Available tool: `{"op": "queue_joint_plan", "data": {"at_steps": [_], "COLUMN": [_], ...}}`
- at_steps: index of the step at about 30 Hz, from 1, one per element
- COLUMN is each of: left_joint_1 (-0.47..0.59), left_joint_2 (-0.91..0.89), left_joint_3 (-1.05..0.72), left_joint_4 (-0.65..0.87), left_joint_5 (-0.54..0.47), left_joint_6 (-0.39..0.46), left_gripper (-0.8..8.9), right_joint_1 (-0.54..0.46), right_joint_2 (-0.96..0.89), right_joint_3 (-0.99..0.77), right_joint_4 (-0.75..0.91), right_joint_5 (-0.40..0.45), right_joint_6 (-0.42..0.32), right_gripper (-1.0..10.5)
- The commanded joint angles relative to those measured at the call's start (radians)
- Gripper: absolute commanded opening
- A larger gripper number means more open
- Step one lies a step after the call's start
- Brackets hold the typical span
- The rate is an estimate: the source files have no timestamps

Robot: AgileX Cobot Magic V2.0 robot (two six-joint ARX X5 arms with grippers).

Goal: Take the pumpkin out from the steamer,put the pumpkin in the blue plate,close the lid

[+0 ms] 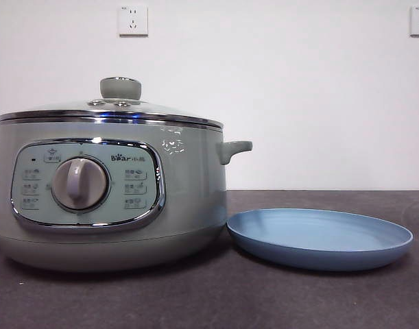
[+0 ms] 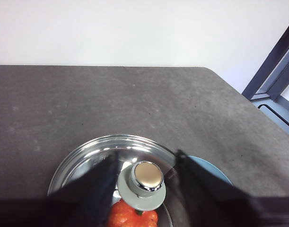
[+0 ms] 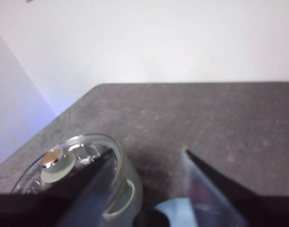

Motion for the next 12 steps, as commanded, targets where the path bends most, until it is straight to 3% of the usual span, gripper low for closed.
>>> {"op": "queue_joint_plan", "data": {"at_steps": [1, 8, 12], "left_joint_1": [-0.011, -0.104, -0.210], "left_joint_2": [0.016, 0.126, 0.233], "left_joint_3": [0.000, 0.066, 0.160], "left_joint_4": [-0.003, -0.034, -0.140], "left_joint_5": [0.015, 0.000, -0.159], "left_joint_6": [0.019, 0.017, 0.095], "left_gripper": [4.67, 4.83, 4.82], "right_joint_1": [0.003, 0.003, 0.003], "right_joint_2": [0.006, 0.007, 0.007], "right_joint_3": [0.001, 0.001, 0.001], "right_joint_4": [-0.019, -0.034, -0.035], "right_joint_5": [-0.003, -0.002, -0.003], "right_joint_6": [-0.001, 0.000, 0.000], "right_gripper": [5.7, 5.7, 5.7]}}
